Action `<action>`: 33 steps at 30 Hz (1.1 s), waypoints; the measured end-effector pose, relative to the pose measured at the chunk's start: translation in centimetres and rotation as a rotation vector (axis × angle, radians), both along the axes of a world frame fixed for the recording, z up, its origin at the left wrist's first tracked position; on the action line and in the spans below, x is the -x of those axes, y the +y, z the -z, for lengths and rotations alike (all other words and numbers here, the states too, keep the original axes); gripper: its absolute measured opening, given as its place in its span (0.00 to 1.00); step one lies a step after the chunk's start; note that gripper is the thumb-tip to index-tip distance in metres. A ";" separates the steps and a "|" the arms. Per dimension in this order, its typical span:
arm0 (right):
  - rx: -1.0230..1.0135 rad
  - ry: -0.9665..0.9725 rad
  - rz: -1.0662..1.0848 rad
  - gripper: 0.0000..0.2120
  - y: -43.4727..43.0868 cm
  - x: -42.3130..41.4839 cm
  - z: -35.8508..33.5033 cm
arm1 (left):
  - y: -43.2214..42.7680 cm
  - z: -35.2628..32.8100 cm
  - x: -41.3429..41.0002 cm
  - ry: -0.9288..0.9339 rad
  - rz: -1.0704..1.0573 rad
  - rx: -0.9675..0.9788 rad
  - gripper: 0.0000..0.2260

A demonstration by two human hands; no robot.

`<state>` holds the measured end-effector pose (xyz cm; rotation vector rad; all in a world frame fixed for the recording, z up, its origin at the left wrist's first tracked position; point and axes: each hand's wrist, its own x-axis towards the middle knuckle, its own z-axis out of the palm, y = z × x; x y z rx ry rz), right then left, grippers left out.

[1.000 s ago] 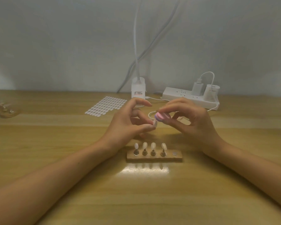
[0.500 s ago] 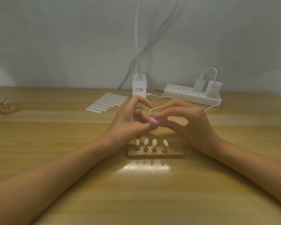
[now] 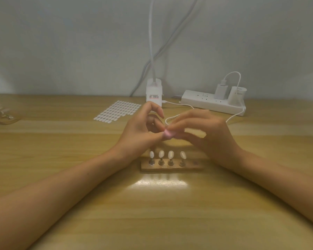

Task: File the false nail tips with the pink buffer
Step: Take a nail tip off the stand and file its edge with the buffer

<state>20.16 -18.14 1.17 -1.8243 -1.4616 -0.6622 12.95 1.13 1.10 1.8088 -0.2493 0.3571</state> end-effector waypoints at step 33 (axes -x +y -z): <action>-0.048 0.091 -0.026 0.09 -0.1 -0.3 -0.1 | -0.2 -0.2 0.4 -0.003 -0.010 -0.003 0.18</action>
